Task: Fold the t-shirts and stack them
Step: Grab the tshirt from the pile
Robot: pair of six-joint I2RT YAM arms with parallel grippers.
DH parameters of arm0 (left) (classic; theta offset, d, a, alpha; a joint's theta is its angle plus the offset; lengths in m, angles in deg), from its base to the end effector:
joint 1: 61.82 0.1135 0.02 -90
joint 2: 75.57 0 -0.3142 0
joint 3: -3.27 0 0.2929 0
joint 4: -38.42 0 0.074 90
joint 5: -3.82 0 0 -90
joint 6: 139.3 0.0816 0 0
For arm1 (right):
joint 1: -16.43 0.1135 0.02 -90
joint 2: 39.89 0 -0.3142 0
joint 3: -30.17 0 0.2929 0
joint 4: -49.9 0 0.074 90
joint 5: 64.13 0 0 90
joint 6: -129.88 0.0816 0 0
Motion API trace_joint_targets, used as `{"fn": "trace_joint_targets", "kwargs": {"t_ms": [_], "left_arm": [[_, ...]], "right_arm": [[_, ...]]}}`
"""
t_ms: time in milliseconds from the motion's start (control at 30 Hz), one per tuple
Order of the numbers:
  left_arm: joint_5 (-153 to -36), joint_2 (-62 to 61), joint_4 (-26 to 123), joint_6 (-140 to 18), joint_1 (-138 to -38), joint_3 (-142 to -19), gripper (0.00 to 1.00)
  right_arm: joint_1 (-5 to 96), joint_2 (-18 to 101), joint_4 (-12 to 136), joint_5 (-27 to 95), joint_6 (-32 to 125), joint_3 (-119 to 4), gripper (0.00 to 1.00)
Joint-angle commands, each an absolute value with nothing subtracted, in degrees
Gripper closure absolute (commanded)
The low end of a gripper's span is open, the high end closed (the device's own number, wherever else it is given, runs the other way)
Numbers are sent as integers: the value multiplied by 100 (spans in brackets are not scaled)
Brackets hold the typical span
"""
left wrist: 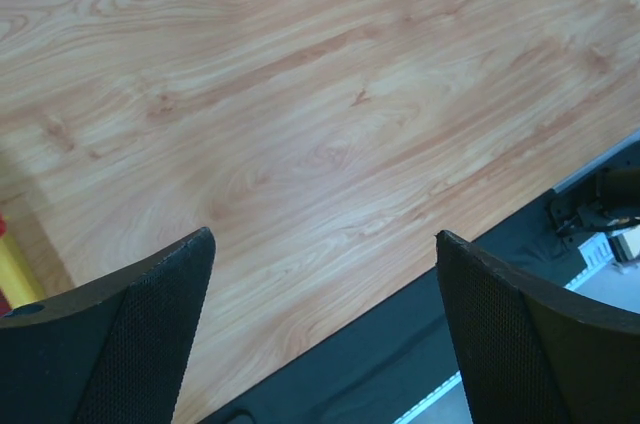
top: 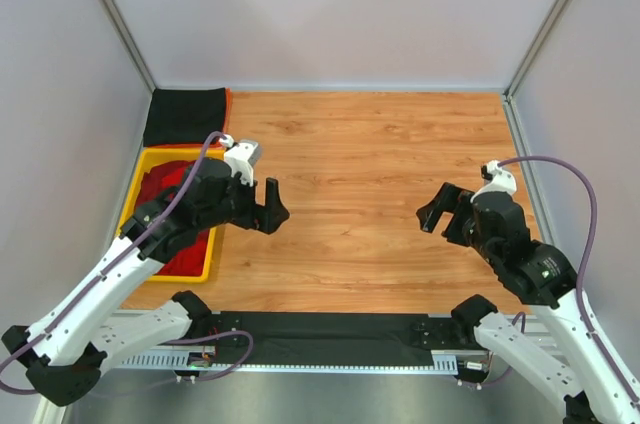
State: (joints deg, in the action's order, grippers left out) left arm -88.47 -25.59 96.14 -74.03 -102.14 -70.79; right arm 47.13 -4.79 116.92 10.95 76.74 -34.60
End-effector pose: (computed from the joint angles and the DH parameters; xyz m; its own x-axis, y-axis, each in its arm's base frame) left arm 0.1617 -0.1415 0.3875 -0.6647 0.0159 -0.7469 0.4336 0.8224 -0.3684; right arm 0.1302 0.0529 0.3464 -0.6077 0.3133 -0.7297 0.0590 0.9342 0.3519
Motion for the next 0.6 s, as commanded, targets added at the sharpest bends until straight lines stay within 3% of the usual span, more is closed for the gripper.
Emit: {"fn": "trace_joint_targets", "kwargs": {"t_ms": [0,200,433,567], "left_arm": [[-8321,-2345,9841,-7505,-10199,-7455,3],[-7484,-1730,10552,-8005,-9410,-8035,4],[-8073,-1668,10448,-9391,-6152,-7140,13],[-7926,-1703,10211,-9902,-5524,-6507,14]], "right_arm": [[4737,-578,11727,1049,7680,-3588,0],[4746,-701,11665,1163,7583,-3509,0],[4746,-1009,11428,1435,7469,-3394,0],[4746,-1220,11261,1629,7346,-3359,0]]}}
